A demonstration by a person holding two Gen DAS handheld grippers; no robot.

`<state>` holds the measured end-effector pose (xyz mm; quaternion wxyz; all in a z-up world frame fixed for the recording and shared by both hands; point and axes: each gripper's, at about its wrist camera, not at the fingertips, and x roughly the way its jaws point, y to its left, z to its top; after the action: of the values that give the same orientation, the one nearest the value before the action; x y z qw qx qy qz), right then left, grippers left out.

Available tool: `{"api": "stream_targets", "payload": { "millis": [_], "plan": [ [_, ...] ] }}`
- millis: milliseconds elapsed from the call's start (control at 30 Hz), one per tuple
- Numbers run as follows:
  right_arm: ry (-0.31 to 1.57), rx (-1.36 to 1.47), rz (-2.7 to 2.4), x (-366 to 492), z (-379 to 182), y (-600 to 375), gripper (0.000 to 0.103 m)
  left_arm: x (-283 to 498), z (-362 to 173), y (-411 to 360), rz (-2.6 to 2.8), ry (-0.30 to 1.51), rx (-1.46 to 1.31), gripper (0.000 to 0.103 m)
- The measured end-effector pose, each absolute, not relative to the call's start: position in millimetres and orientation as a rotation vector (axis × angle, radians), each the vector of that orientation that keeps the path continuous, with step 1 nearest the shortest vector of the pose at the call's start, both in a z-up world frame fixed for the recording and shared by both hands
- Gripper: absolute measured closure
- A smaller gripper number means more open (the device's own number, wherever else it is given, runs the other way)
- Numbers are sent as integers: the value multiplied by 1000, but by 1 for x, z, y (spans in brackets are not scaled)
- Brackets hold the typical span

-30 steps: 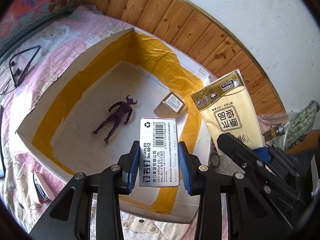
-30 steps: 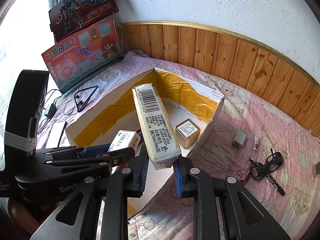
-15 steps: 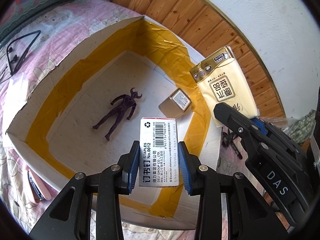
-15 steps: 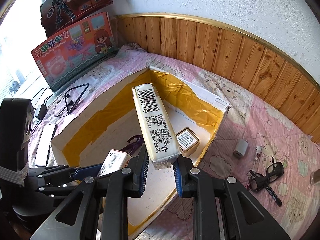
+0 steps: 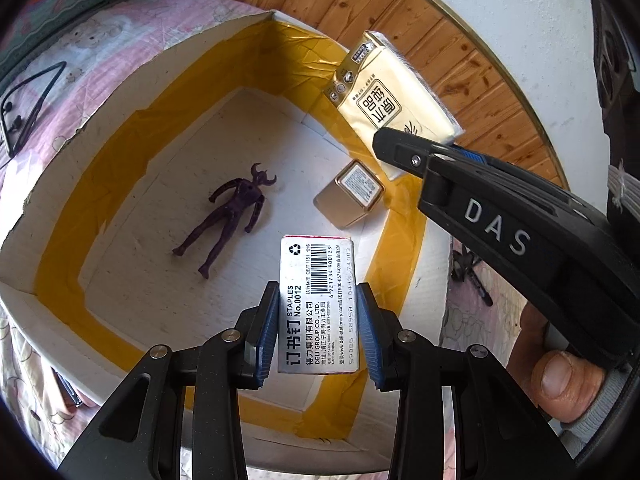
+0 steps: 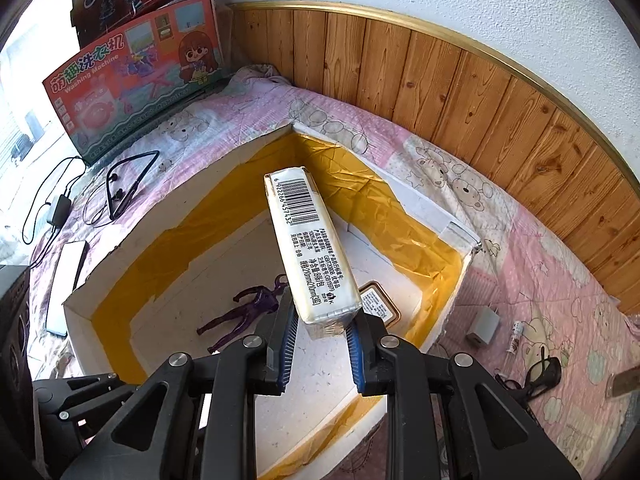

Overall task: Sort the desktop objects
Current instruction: 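Carry the staple box and tissue pack over the cardboard box, then open the right tool dropping the tissue pack while the left tool releases the staple box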

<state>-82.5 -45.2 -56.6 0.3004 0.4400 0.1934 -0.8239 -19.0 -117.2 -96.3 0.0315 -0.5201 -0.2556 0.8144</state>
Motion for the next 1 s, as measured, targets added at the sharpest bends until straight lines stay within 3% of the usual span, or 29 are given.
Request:
{"api": "stream_targets", "payload": {
  "millis": [1000],
  "plan": [
    [707,1383,-2019,-161,-117,-102,79,-33,-114,-123,2483,-778,-1703,64]
  ]
}}
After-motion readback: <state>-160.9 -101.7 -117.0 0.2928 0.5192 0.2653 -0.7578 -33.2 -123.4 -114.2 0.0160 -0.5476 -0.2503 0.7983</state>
